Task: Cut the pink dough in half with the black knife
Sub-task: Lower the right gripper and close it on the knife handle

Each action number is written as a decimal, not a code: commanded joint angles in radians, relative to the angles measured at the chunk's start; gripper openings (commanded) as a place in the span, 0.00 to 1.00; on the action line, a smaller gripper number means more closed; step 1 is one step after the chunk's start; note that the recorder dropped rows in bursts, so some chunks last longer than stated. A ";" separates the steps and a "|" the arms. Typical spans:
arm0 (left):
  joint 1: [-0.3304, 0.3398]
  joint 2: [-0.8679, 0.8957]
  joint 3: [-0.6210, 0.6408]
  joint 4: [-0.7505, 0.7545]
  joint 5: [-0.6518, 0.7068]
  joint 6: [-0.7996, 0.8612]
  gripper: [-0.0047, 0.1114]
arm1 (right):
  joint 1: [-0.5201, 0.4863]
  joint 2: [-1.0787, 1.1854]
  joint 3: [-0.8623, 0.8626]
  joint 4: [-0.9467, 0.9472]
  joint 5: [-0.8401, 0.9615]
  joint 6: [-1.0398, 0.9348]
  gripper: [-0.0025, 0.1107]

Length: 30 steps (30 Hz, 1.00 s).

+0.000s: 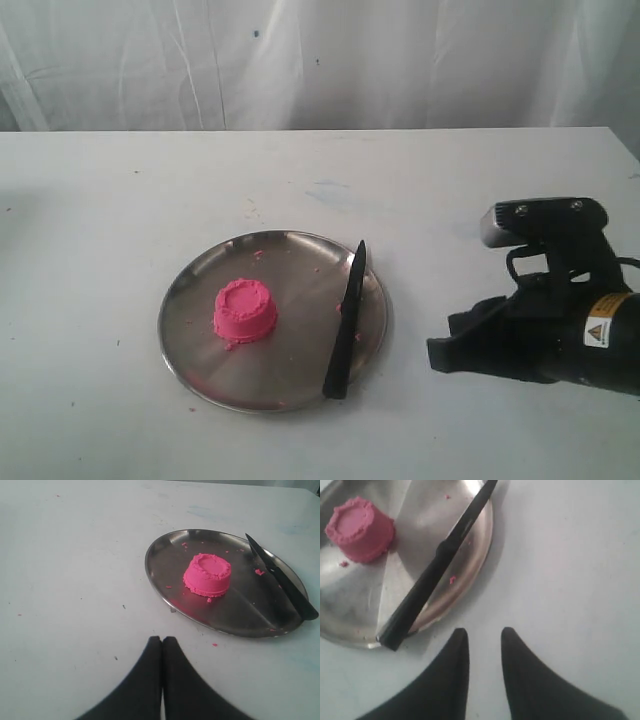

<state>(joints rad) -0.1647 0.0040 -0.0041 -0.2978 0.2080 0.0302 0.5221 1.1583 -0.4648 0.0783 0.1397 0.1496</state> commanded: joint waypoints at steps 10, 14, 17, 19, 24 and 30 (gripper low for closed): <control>0.002 -0.004 0.004 -0.007 0.002 -0.004 0.06 | 0.006 0.007 -0.005 -0.446 -0.700 0.007 0.23; 0.002 -0.004 0.004 -0.007 0.002 -0.004 0.06 | 0.006 0.007 -0.003 -0.446 -0.686 0.002 0.23; 0.002 -0.004 0.004 -0.007 0.002 -0.004 0.06 | 0.006 0.007 -0.003 -0.487 -0.671 0.037 0.23; 0.002 -0.004 0.004 -0.007 0.002 -0.004 0.06 | 0.006 0.007 -0.003 -0.715 -0.712 0.206 0.23; 0.002 -0.004 0.004 -0.007 0.002 -0.004 0.06 | 0.006 0.007 -0.003 -0.985 -0.773 0.731 0.23; 0.002 -0.004 0.004 -0.007 0.002 -0.004 0.06 | -0.007 0.021 -0.003 -0.747 -0.435 0.983 0.23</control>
<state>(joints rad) -0.1647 0.0040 -0.0041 -0.2978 0.2080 0.0302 0.5281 1.1706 -0.4648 -0.7695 -0.4229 1.0394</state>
